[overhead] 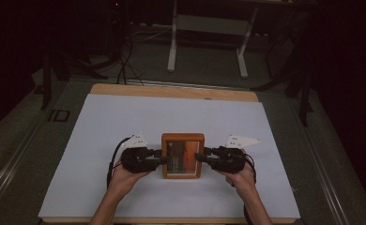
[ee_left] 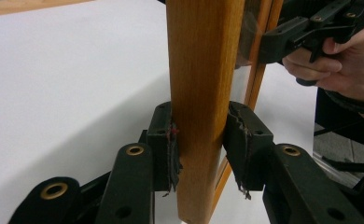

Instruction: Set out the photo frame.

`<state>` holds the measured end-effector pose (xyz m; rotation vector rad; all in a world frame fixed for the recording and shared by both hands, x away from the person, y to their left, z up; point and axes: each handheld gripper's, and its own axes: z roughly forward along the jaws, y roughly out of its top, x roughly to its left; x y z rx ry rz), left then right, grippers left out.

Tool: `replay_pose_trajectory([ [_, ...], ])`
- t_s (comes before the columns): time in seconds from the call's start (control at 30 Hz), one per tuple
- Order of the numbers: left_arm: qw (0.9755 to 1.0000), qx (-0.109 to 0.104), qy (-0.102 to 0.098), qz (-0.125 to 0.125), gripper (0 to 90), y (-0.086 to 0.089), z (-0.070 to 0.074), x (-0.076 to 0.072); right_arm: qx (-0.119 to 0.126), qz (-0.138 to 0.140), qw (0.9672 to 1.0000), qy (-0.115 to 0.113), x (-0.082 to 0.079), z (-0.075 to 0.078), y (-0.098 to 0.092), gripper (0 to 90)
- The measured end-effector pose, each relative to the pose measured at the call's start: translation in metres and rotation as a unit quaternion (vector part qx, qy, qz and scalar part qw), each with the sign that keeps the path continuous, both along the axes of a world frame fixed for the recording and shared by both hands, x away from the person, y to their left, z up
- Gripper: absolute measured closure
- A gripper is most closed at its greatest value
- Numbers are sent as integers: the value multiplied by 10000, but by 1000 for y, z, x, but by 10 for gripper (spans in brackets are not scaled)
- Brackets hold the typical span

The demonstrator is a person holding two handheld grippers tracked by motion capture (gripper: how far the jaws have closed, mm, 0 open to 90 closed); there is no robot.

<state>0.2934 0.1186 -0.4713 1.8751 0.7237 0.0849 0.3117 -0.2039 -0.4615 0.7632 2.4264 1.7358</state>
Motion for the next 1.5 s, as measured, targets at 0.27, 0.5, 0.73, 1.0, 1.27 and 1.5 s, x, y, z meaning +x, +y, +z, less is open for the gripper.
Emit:
replay_pose_trajectory([
  [0.27,9998,-153,97,56,648,5,-6,4,-21,-46,9998,202,2,-5,2,661],
  [0.5,9997,-169,153,94,647,5,-10,6,8,-94,9992,376,4,-12,4,663],
  [0.73,9996,-127,242,88,648,6,-14,7,-11,-86,9989,454,6,-17,4,663],
  [1.0,9992,-112,376,110,647,7,-22,10,-64,-107,9983,567,8,-23,6,663],
  [1.27,9986,-100,502,123,645,7,-28,12,-128,-123,9980,607,10,-28,7,662],
  [1.5,9987,-92,488,138,647,6,-28,11,-83,-104,9980,624,12,-30,6,662],
])
